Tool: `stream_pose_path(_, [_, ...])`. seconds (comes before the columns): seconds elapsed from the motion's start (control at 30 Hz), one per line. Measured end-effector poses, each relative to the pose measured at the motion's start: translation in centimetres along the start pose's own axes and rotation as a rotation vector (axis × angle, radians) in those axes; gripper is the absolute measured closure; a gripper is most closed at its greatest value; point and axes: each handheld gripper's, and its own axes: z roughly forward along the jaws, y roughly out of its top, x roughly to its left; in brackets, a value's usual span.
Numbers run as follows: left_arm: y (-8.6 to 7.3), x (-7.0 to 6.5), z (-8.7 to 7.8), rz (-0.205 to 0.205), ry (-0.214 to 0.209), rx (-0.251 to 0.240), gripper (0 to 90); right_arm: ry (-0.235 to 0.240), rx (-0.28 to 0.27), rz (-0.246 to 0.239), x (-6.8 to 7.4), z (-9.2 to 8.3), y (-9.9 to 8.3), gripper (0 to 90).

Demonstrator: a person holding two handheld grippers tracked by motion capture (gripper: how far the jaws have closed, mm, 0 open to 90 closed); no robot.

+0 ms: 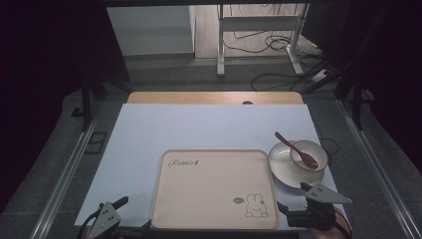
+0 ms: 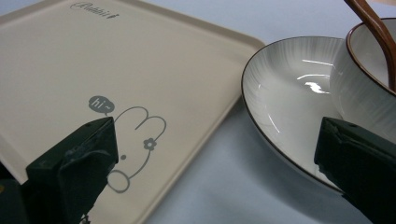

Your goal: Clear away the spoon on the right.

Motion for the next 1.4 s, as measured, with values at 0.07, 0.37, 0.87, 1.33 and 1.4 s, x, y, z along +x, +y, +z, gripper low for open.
stream_pose_path(0.07, [0.0,0.0,0.0,0.0,0.0,0.001,0.0,0.006,0.003,-0.004,-0.2,0.2,0.2,0.0])
stream_pose_path(0.37, [-0.1,0.0,-0.1,-0.006,0.002,0.001,0.0,0.035,0.028,0.002,-1.1,0.9,1.4,0.0])
stream_pose_path(0.87, [-0.1,0.0,0.0,-0.007,-0.004,0.004,0.0,0.027,0.027,0.057,-3.1,1.6,3.6,0.0])
stream_pose_path(1.33, [-0.1,0.1,0.0,-0.004,-0.008,0.007,0.0,-0.039,0.047,0.118,-4.7,3.3,6.2,0.0])
stream_pose_path(1.4, [-0.1,0.1,0.0,-0.003,-0.008,0.009,0.0,-0.041,0.057,0.118,-5.0,3.5,6.5,0.0])
